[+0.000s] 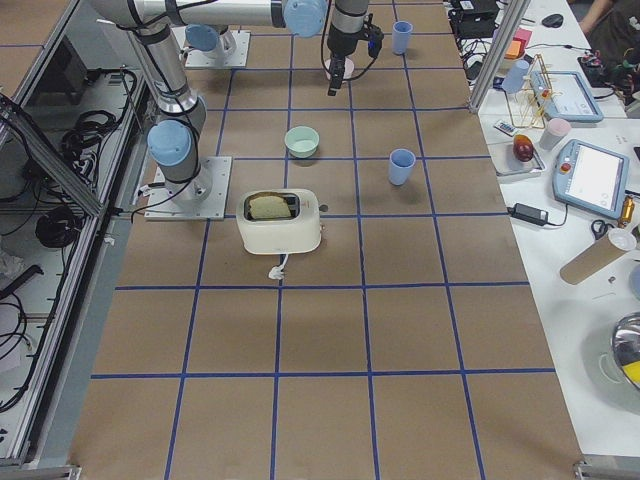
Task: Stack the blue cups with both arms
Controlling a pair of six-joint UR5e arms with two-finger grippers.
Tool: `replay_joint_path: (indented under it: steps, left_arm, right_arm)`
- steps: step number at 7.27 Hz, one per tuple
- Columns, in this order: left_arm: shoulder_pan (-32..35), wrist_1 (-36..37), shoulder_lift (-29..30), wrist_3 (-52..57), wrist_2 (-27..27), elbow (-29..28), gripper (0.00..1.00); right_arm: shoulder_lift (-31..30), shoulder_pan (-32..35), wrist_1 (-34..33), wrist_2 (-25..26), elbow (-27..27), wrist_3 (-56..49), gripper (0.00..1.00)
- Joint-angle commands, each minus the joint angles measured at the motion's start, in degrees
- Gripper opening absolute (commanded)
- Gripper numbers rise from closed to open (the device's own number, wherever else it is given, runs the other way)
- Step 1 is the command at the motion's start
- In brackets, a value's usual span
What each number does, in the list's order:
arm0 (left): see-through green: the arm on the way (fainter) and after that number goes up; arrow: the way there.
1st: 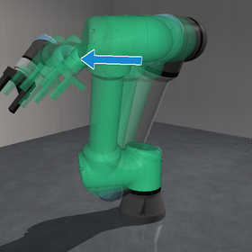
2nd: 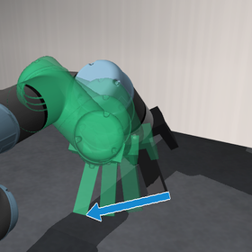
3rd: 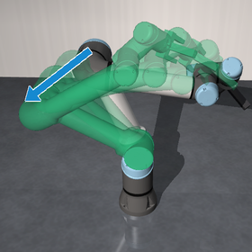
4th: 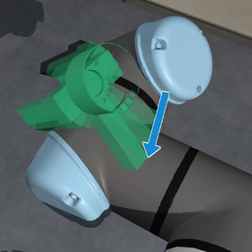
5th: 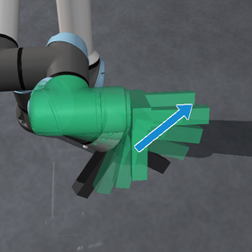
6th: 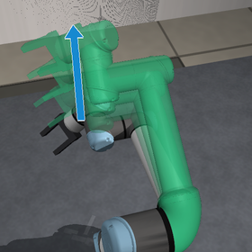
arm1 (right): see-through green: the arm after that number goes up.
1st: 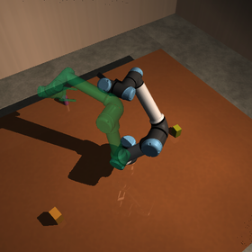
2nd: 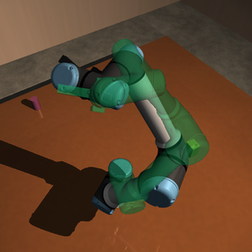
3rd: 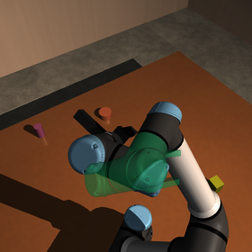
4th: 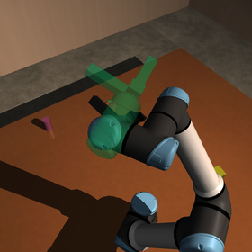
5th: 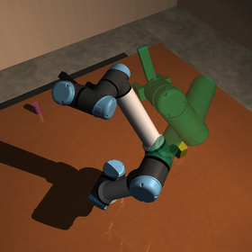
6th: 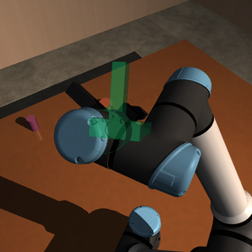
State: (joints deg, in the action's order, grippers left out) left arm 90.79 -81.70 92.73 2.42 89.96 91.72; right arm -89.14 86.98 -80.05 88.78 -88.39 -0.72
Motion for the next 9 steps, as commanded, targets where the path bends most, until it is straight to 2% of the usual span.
replay_joint_path:
  steps: [1,9]
  left_arm:
    - [0.0,-0.04,0.0,0.04,0.04,-0.05,1.0]
    - [-0.09,0.05,0.17,0.57,-0.05,-0.05,1.0]
  right_arm:
    - [0.02,-0.05,-0.11,0.08,0.15,0.11,1.0]
    - [0.19,-0.05,-1.69,0.08,0.06,0.46,1.0]
